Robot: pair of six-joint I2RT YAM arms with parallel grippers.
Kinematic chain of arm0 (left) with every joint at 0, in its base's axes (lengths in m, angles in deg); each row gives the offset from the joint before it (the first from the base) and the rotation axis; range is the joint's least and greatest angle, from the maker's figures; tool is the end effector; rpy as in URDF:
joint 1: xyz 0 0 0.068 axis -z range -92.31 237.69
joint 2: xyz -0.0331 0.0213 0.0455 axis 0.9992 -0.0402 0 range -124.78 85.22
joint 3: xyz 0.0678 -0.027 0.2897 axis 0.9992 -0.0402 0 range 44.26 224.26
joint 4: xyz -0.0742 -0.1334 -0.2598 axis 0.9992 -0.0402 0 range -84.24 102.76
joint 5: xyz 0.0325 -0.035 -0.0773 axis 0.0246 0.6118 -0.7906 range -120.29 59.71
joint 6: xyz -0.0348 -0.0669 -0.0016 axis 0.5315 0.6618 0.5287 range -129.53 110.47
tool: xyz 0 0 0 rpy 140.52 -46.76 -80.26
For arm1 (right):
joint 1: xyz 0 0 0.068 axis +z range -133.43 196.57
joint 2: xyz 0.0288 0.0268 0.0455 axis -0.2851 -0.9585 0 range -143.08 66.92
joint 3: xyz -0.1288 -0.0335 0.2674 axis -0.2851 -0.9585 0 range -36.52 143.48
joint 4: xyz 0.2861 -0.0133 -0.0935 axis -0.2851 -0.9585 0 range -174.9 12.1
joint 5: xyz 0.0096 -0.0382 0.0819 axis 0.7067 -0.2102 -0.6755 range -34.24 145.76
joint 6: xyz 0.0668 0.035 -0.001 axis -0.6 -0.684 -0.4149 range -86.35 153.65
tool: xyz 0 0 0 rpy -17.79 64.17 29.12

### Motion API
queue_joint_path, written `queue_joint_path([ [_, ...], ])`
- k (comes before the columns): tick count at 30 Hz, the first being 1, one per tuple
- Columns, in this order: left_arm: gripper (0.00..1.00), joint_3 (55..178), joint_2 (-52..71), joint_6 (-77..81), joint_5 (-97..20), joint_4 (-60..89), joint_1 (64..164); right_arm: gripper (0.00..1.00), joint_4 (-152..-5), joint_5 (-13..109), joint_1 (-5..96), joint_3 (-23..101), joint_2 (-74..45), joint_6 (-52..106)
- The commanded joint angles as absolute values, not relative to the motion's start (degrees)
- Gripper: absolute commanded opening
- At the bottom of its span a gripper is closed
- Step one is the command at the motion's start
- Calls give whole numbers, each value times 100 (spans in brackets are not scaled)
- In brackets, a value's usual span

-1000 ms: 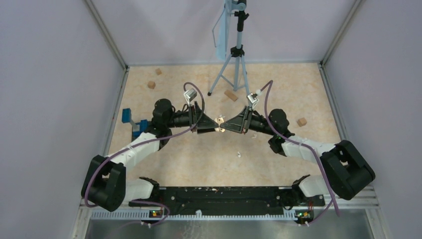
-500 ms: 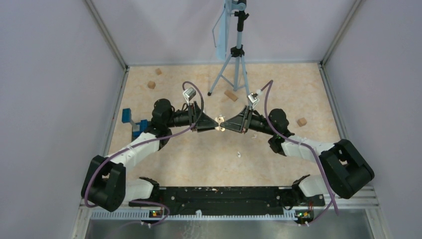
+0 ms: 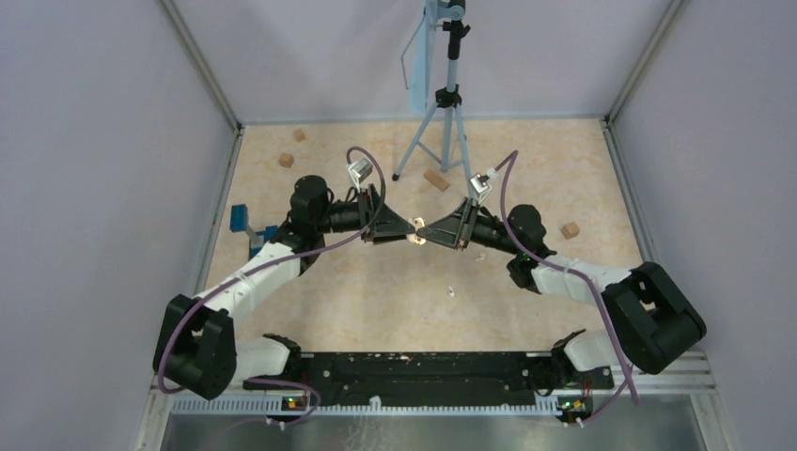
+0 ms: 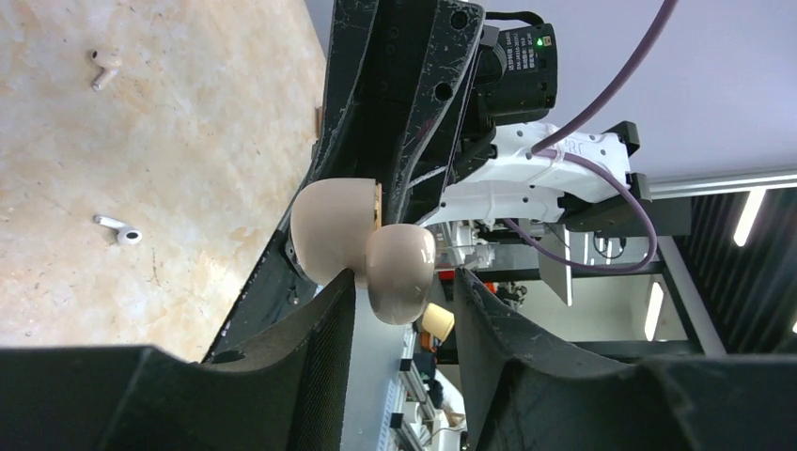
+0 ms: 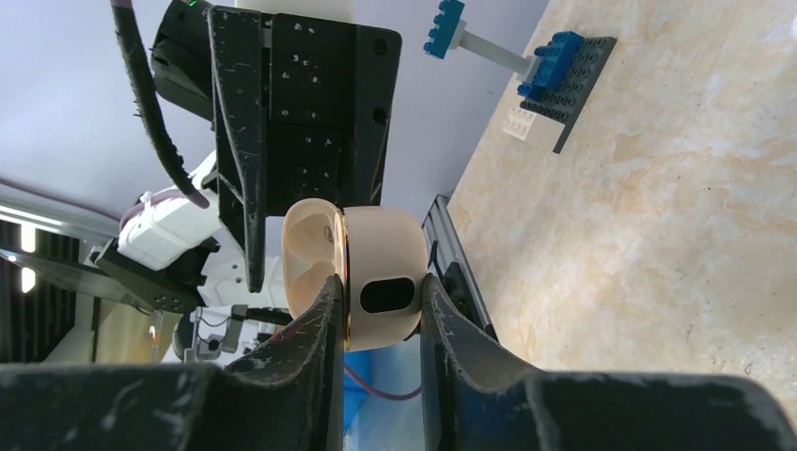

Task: Insert the wireless bluetooth earbuds into the charging case
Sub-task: Pass from the right arm to the left

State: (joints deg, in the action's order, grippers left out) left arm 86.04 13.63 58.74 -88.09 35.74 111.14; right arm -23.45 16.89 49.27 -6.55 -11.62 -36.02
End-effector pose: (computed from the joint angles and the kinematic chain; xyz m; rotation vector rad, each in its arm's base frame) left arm 0.2668 -0.1744 0.2858 0.1347 2.0960 -1.9263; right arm 0.2478 0.2065 0.2355 -0.0920 1.8301 1.8512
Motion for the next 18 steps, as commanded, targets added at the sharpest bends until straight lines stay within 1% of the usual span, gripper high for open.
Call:
queue_joint_path([
  [1, 47, 9113, 1550, 5308, -8531, 3050, 11225, 0, -2027, 1595, 4935, -655, -1181, -3561],
  [5, 47, 9121, 1547, 5271, -8475, 2980, 11239, 0, -2025, 1595, 4935, -653, -1183, -3562],
  [8, 44, 9116, 1542, 5244, -8450, 2947, 11247, 0, -2025, 1586, 4935, -655, -1183, -3570],
  [12, 32, 9107, 1524, 5226, -8426, 2896, 11264, 0, -2033, 1586, 4935, -639, -1181, -3572],
  [18, 12, 9119, 1544, 5208, -8373, 2824, 11264, 0, -2074, 1605, 4935, -649, -1172, -3561],
])
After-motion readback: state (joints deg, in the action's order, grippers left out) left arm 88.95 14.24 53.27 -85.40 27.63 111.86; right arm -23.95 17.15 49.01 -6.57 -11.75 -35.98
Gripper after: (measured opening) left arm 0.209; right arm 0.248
